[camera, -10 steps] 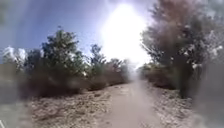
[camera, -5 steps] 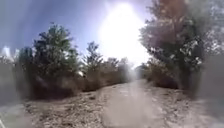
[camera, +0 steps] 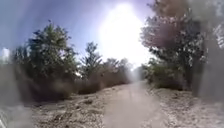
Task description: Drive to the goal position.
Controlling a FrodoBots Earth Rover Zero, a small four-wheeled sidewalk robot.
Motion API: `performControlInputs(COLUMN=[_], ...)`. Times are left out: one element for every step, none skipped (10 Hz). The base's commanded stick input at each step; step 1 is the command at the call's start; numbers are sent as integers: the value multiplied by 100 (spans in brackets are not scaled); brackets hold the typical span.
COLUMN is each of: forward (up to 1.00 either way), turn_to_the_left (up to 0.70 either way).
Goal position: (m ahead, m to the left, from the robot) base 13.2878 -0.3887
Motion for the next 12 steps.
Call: performControlInputs(forward=[70, 70, 70, 70, 70, 70, 70, 70, 70, 70, 70, 70], turn_to_the_left=[0, 0, 0, 0, 0, 0, 0, -4, -11, -14, -12, -6])
